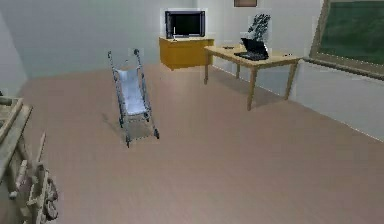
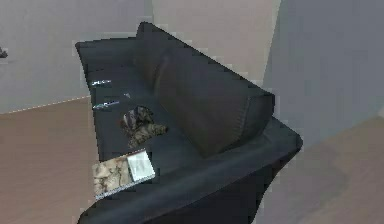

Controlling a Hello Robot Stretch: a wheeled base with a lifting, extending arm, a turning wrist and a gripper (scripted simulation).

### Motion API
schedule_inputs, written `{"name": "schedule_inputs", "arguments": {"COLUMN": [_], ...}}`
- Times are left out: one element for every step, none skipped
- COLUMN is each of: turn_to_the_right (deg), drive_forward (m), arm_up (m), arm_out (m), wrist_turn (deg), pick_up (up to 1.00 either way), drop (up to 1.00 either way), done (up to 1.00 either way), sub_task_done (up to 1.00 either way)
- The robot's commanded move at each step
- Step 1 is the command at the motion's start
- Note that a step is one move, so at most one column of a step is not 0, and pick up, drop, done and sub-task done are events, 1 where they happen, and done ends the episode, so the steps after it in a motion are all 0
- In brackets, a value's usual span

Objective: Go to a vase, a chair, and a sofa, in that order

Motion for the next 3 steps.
{"name": "schedule_inputs", "arguments": {"turn_to_the_right": [-27.0,0.0,0.0], "drive_forward": [0.00,0.65,0.25], "arm_up": [0.00,0.00,0.00], "arm_out": [0.00,0.00,0.00], "wrist_turn": [0.0,0.0,0.0], "pick_up": [0.00,0.00,0.00], "drop": [0.00,0.00,0.00], "done": [0.00,0.00,0.00], "sub_task_done": [0.00,0.00,0.00]}}
